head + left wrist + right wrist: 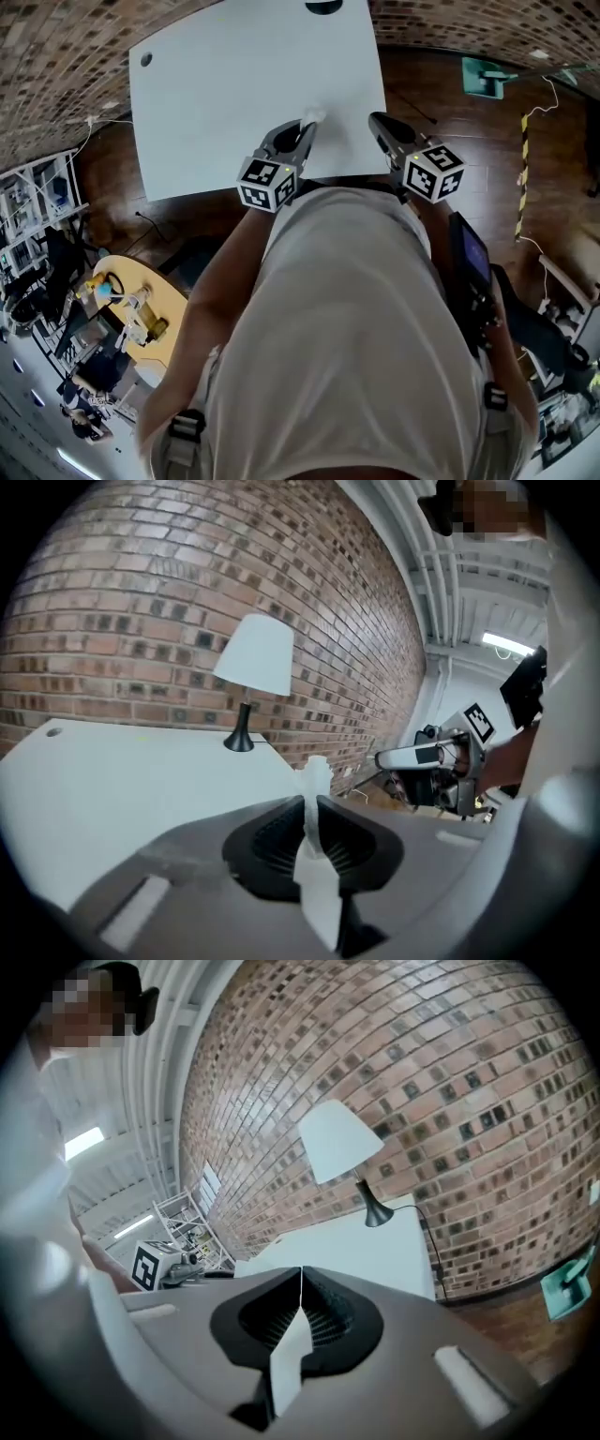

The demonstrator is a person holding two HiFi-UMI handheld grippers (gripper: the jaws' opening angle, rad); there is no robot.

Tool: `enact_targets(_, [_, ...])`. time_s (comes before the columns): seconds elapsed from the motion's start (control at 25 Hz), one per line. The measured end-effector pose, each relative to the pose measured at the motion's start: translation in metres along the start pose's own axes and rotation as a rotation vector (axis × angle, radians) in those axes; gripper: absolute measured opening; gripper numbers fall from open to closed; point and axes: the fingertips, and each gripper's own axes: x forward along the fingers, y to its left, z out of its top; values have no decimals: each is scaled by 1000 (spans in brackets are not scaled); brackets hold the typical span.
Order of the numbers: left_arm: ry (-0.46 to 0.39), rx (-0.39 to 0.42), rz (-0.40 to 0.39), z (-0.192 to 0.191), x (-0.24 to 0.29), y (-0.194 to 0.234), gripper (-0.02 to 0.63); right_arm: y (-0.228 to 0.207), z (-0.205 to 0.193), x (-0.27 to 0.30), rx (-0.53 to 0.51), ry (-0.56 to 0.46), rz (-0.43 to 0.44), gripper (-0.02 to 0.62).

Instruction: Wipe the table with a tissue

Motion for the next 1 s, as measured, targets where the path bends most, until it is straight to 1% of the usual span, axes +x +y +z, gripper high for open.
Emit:
enact_targets(0.16, [-69,-44,99,-5,-62,31,40,38,1,17,-72,1,34,8])
enact_targets(0.24, [-88,-54,127,-10,-89,40,40,59,-3,22,-101,2,47,8])
enact_targets(0.32, [-95,-67,130,-18,-116,46,40,85,-12,29,-113,7,59,8])
enact_targets(0.52, [-116,-93,87,-33,-169,60,40,149,-34,54,-169,35,75,8])
enact_targets(0.72, [-163,-92,99,-40,-206,79,40,183,-44,68,-221,43,68,8])
enact_targets(0.84, [-172,-84,106,-45,-221,79,40,201,-48,66,-240,42,70,8])
enact_targets(1.0, [-187,-106,129,-57,-243,79,40,222,-63,61,-259,49,70,9])
